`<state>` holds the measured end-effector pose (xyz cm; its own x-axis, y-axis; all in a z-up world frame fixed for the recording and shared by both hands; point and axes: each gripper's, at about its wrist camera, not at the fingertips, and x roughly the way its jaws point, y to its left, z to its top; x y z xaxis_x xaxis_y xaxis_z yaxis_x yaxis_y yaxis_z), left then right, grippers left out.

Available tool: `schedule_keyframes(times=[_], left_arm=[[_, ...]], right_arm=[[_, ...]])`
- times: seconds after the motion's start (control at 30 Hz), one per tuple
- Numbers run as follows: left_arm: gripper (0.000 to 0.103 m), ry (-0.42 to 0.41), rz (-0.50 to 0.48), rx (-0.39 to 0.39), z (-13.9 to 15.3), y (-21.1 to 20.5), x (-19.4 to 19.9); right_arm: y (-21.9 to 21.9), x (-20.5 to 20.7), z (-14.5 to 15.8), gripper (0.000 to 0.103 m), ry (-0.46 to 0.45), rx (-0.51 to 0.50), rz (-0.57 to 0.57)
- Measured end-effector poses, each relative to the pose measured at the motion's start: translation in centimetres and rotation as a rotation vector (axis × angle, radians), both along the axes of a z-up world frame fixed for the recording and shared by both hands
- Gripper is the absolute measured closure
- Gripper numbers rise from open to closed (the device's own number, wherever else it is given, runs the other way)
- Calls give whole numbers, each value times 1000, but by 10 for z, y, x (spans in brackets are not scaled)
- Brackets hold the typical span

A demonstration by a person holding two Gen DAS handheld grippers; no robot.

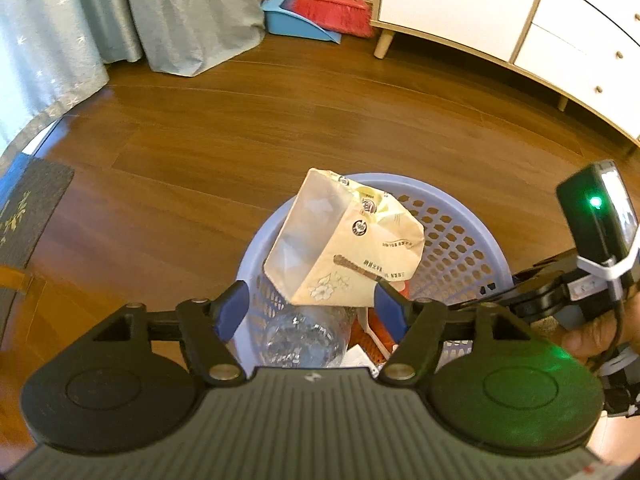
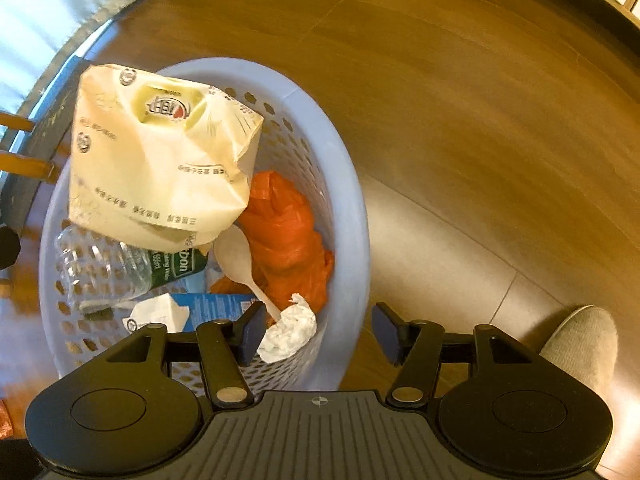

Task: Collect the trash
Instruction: 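Lower the basket to the floor with the right gripper and release it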

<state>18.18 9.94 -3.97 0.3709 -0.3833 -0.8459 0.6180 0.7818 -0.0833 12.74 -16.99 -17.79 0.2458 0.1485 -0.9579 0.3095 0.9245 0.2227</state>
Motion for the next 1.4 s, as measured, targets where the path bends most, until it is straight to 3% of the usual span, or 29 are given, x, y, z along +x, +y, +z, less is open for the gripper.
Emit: schedule_keyframes(times=[0.4, 0.73, 1.4], left_arm=[[14, 6, 151, -51, 17, 44, -25], [2, 0, 290, -77, 26, 81, -53], [1, -13, 444, -58, 45, 123, -117]], right_arm=[[13, -32, 32, 47, -65, 13, -27], [29, -53, 69, 46, -148, -35, -5], [75, -100, 124, 25, -240, -129, 59]])
